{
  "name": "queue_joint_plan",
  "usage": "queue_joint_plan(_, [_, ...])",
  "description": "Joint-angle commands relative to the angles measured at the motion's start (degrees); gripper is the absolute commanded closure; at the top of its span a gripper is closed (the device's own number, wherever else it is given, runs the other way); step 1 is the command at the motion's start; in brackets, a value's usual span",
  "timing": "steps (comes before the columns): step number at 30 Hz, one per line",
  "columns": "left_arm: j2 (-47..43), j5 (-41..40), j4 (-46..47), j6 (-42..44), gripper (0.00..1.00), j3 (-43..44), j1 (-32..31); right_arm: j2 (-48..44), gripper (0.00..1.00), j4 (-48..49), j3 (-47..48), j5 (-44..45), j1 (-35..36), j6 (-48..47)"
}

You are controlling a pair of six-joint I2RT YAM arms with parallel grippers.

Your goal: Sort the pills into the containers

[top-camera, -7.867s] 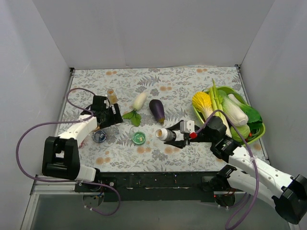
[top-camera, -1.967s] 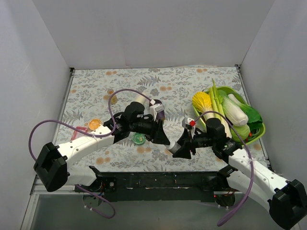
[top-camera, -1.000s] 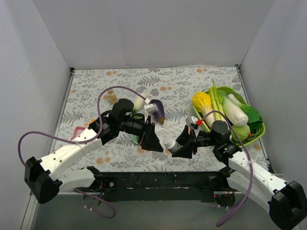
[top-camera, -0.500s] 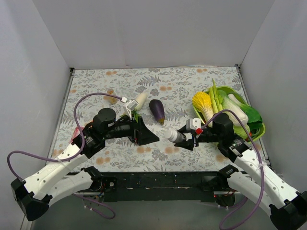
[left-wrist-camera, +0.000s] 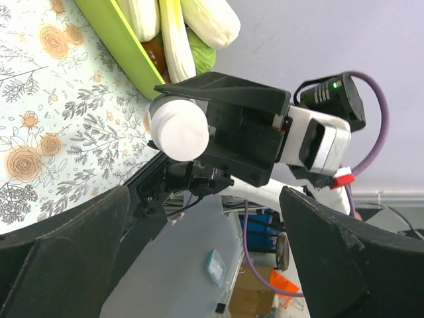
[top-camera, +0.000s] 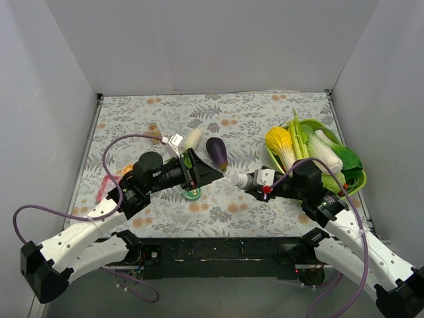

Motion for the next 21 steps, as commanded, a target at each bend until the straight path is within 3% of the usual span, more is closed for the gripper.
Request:
queue_joint_plan(1, [1.76,-4.29,0.0,-4.53,0.02,1.0,0.31,-0.15,0.99,2.82,-0.72,4.45,1.01,-2.57])
queue_joint_plan(11, [6.24,-5.09,0.18,-6.38,0.02,3.11,0.13,1.16,0.99,2.91,-0.98,5.94,1.97,-3.9])
queue_joint_plan(21, [13.09,-6.57,-4.38,0.64,0.02,8.29,-2.15,2.22,0.99,3.17,-1.16,6.12,2.24,-3.28])
